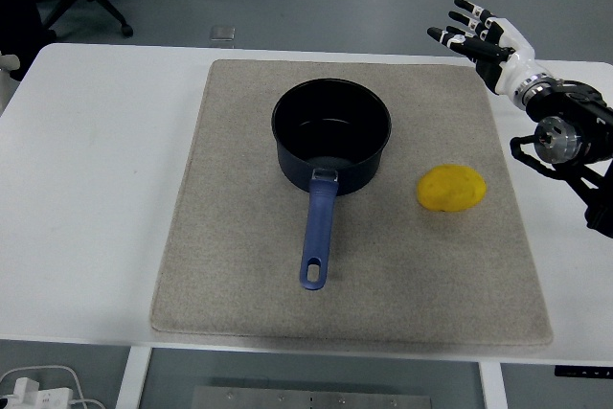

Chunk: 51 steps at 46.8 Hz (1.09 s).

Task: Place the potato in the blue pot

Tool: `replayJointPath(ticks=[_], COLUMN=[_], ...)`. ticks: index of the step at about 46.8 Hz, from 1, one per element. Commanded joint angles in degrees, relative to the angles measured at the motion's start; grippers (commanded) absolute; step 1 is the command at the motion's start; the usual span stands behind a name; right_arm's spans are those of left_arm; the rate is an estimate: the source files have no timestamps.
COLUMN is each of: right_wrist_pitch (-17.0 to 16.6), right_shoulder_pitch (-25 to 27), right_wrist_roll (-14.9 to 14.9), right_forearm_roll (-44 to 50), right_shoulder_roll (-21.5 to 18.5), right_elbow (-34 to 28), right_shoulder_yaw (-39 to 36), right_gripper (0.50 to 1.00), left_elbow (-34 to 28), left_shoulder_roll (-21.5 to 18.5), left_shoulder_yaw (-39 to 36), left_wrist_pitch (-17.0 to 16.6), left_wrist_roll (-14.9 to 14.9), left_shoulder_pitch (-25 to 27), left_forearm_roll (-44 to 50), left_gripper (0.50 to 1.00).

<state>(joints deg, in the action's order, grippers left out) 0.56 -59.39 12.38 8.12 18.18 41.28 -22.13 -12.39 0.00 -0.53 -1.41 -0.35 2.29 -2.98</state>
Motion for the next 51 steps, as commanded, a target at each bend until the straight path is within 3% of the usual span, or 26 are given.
replayJointPath(ticks=[1,15,28,43,51], right_wrist_pitch=[-0.1,-2.6,-3.5,-3.4,-3.5], right_shoulder_pitch=[0.0,2.5,5.7,10.3,12.5], right_wrist_roll=[0.0,0.8,3.0,11.3,12.0], right_forearm_roll=[2.3,9.8,15.2,28.4,35.3], right_shoulder_roll=[2.5,10.0,14.3,17.0,19.2], right_elbow=[3.1,11.3,14.0,16.6,19.0], right_shoulder_yaw=[0.0,0.0,-0.1,0.0,0.1], right_gripper=[0.924,0.926,0.926,0.926,0.926], left_elbow=[0.0,0.0,0.0,0.0,0.0], left_shoulder_roll=[0.0,0.0,0.0,0.0,0.0], left_shoulder_yaw=[0.0,0.0,0.0,0.0,-0.1], left_wrist_pitch=[0.0,0.1,0.2,0.2,0.2], left_wrist_roll=[0.0,0.0,0.0,0.0,-0.1], left_shoulder_pitch=[0.1,0.2,0.3,0.3,0.3], left_forearm_roll=[0.1,0.0,0.0,0.0,0.0], left_gripper=[0.996,0.996,0.996,0.996,0.996])
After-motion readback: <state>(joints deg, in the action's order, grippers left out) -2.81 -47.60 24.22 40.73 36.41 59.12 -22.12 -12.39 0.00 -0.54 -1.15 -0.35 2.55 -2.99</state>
